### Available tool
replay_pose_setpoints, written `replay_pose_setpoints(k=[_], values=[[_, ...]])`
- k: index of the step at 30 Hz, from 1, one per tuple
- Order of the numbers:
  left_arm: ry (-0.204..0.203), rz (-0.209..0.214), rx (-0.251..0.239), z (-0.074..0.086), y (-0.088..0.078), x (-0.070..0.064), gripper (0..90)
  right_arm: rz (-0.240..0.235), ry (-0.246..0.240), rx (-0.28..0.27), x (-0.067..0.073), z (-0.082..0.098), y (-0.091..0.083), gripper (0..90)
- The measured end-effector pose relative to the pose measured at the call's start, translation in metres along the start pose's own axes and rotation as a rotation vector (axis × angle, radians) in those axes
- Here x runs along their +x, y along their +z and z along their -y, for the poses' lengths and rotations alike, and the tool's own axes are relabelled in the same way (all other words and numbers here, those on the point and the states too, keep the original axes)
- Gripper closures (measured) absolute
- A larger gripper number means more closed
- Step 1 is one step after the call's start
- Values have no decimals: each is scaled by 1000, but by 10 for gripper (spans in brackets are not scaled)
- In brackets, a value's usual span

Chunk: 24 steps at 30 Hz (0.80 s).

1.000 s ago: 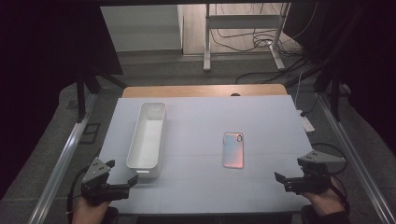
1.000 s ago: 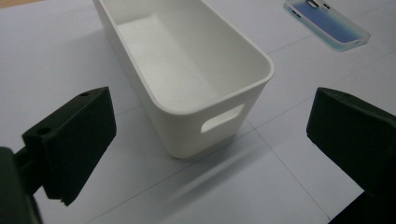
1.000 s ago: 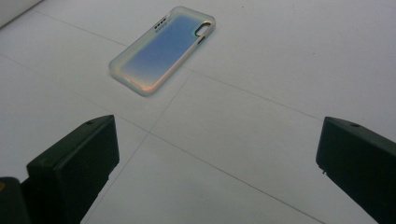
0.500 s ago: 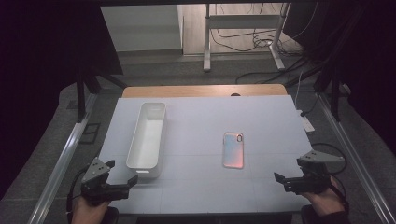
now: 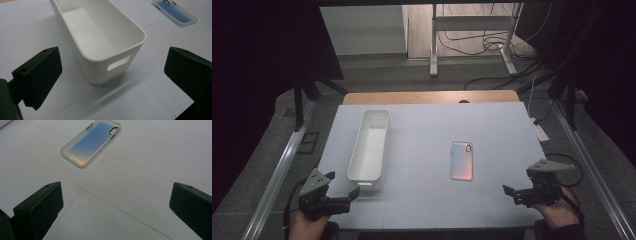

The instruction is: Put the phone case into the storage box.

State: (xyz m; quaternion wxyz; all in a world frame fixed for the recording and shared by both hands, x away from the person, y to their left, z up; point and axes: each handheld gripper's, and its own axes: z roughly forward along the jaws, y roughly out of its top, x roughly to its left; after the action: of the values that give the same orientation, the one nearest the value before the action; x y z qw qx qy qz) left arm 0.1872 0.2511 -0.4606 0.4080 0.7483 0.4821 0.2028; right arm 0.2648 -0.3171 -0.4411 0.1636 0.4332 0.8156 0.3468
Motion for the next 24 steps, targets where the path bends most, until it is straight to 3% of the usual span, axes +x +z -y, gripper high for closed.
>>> replay_pose_setpoints(k=[7, 18, 24], values=[[0, 0, 1, 0, 0, 0, 23, -8, 3, 2, 0, -4, 3, 0], [1, -1, 5, 0, 1, 0, 23, -12, -48, -4, 0, -12, 10, 0], [-1, -1, 5, 0, 1, 0, 24, -24, -40, 1, 0, -15, 14, 0]])
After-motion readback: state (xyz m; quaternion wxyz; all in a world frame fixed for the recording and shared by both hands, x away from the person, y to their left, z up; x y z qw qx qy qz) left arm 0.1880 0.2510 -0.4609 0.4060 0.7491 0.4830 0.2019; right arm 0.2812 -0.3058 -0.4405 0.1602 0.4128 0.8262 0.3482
